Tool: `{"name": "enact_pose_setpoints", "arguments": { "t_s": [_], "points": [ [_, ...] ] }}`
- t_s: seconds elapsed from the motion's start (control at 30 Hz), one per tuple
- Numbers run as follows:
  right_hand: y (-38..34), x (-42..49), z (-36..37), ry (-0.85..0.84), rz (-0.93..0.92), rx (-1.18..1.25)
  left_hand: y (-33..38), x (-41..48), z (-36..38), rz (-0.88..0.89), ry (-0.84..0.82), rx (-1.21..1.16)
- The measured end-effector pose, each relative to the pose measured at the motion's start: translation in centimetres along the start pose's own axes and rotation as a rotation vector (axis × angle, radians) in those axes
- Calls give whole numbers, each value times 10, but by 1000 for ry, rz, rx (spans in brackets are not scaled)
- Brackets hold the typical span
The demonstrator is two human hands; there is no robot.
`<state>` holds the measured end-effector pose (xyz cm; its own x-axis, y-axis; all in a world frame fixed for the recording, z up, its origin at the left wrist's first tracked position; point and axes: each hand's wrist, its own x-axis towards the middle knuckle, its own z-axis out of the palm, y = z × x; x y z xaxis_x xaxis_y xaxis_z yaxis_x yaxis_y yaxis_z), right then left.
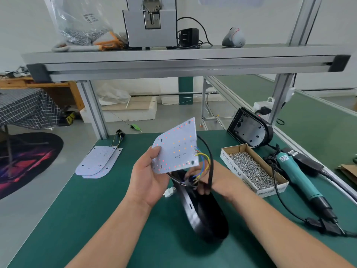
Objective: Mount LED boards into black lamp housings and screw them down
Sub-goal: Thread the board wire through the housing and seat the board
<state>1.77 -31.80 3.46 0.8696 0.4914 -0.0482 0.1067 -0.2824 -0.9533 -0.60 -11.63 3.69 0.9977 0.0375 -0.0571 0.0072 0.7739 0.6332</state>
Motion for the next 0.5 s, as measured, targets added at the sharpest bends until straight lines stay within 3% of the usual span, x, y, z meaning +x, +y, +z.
{"name": "enact_pose_setpoints", "arguments": {
  "t_s": [0.27,0.33,0.43,0.5],
  "points": [
    [5,-1,14,243,-178,-142,-7,2,-3,110,12,213],
    [6,0,16,323,-79,65,-8,2,-6,152,41,264],
    [6,1,9,378,135,568,-12,-1,-8,204,118,322],
    [11,2,3,362,130,733,-16,-3,-7,240,186,367]
  ]
}}
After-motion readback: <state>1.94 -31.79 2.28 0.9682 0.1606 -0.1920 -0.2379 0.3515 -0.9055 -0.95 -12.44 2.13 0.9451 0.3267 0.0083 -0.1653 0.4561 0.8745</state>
